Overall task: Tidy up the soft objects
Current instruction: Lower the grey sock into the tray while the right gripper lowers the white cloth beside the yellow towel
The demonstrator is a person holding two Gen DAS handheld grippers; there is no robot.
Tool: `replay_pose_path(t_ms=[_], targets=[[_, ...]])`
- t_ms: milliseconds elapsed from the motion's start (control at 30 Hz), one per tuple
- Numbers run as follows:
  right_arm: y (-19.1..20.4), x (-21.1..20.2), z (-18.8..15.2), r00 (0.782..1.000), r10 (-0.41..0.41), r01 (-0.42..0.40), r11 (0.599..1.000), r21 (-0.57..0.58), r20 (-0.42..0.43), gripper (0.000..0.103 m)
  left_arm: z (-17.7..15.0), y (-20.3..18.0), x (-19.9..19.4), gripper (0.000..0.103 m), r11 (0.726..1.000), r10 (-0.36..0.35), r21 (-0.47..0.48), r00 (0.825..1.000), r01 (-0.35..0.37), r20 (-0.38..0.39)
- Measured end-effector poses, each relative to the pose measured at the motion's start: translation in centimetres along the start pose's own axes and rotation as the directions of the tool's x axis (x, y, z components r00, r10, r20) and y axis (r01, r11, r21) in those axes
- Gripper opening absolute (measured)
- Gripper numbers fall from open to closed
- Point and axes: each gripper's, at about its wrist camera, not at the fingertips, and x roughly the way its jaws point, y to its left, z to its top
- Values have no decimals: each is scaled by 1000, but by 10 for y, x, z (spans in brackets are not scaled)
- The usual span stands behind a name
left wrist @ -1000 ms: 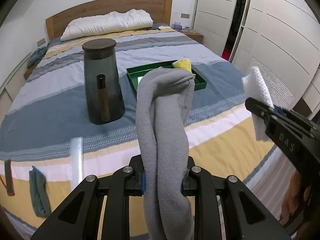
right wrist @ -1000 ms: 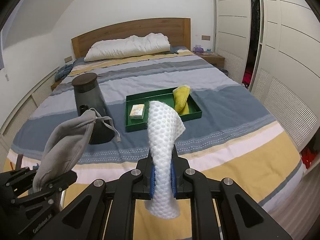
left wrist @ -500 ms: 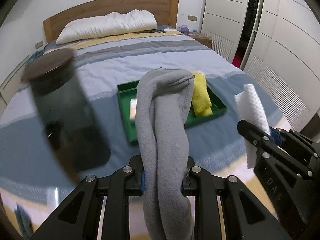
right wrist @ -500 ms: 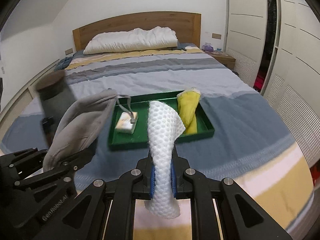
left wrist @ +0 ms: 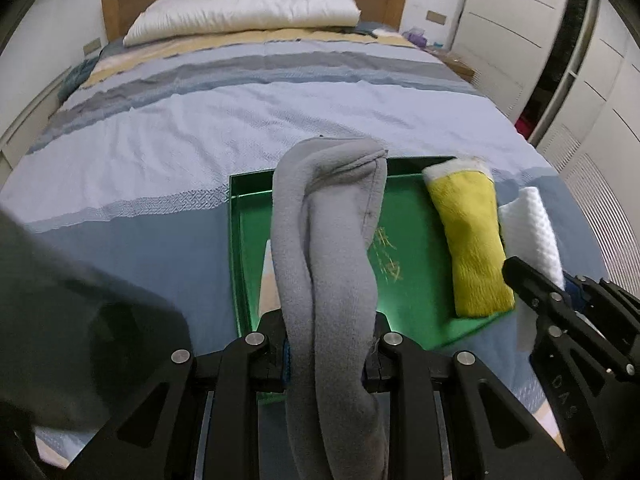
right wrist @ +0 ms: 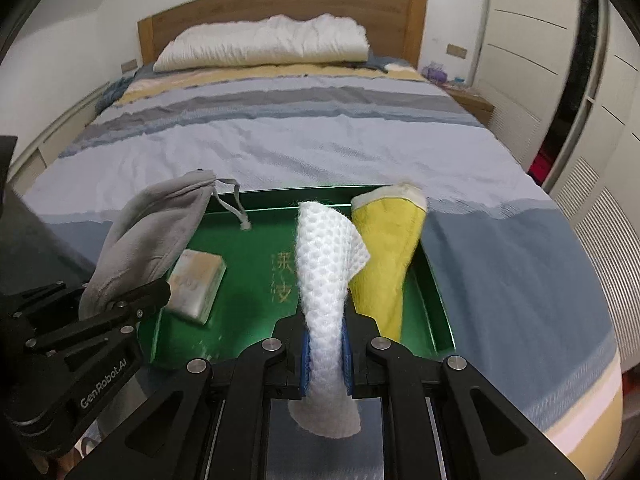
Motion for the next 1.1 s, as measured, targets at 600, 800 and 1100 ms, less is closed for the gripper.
replay_pose_path(t_ms=[600,800,1100], targets=[[-22,102,65,989,54,-61,997,-51,-136,14,42,-4,73,22,996,78,-29,990,-82,-116],[-19,115,63,984,71,-83,994,-66,-164,14,45,0,81,22,994,97,-31,986,-102,-138],[-17,132,68,983,44,-64,992,-108,-180,14,38,-15,81,22,1000,26,-12,988,-28,-151]])
